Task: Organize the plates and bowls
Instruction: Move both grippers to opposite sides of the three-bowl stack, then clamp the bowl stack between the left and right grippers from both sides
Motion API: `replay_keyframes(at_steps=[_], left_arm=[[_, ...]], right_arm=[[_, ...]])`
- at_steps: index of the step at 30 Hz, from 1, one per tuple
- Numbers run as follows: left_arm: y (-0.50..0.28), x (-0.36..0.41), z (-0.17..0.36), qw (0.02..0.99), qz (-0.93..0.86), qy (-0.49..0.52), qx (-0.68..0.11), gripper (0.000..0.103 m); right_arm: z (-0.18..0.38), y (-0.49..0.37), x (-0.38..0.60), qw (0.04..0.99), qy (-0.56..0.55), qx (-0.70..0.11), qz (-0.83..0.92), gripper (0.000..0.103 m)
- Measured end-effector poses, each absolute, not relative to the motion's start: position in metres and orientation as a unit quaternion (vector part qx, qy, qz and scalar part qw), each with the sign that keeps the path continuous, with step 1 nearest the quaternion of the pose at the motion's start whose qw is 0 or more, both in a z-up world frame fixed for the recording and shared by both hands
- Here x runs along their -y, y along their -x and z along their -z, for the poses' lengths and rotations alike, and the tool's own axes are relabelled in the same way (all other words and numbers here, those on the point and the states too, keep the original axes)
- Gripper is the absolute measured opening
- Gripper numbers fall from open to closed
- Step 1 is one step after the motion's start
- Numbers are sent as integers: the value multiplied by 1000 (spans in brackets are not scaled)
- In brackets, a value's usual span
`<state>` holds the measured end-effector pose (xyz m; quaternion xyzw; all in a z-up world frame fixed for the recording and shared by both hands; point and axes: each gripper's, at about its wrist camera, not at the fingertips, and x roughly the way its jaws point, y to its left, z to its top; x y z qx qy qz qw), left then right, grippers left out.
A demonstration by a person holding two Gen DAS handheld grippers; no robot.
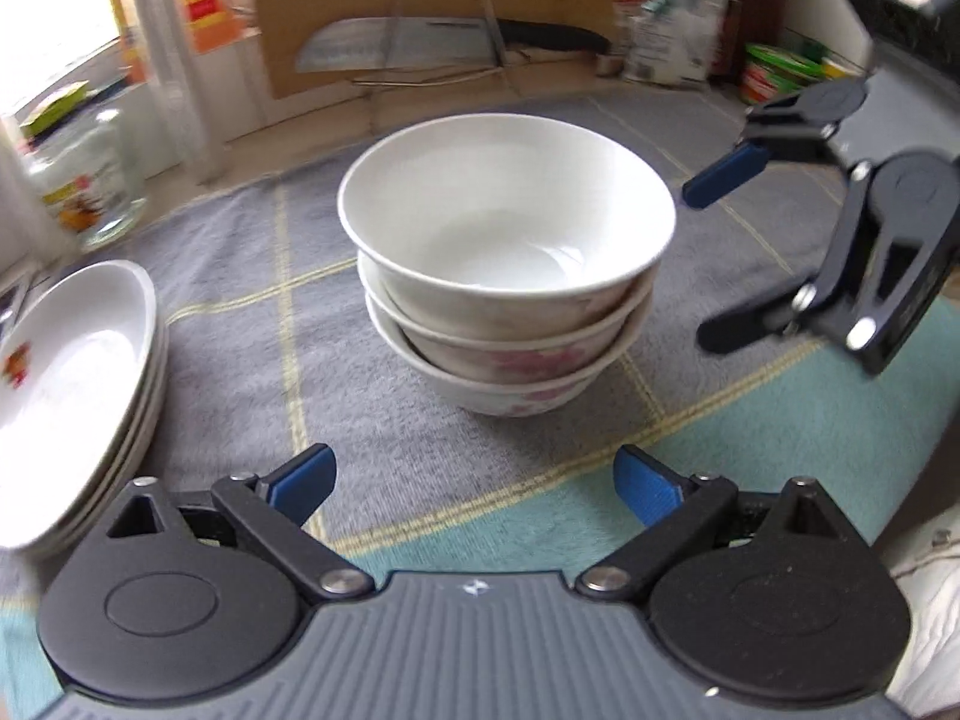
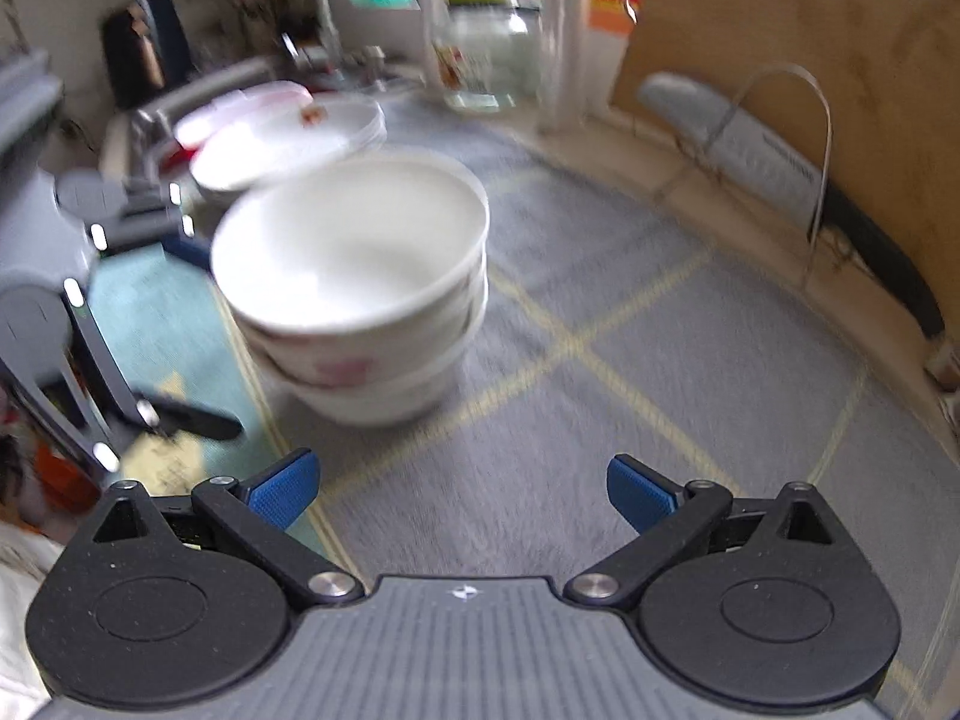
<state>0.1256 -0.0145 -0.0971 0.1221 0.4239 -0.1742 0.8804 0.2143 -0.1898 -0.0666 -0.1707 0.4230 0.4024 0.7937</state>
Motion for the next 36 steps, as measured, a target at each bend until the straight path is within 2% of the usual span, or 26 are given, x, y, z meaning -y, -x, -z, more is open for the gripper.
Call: replay_keyframes(at_steps=[6, 15, 21, 36], left_arm=[[-143, -7, 109, 853, 278, -159, -413, 99], [-153, -15, 118, 820, 376, -207, -379, 103], [-153, -21, 120, 822, 395, -205, -355, 103], [-171, -17, 116, 810, 411, -212, -360, 100]], right_arm=[[93, -204, 161, 813, 164, -454, -327, 103], [96, -190, 141, 842, 136, -450, -265, 103], [98, -187, 145, 850, 132, -433, -269, 103], [96, -196, 144, 833, 154, -431, -310, 103]])
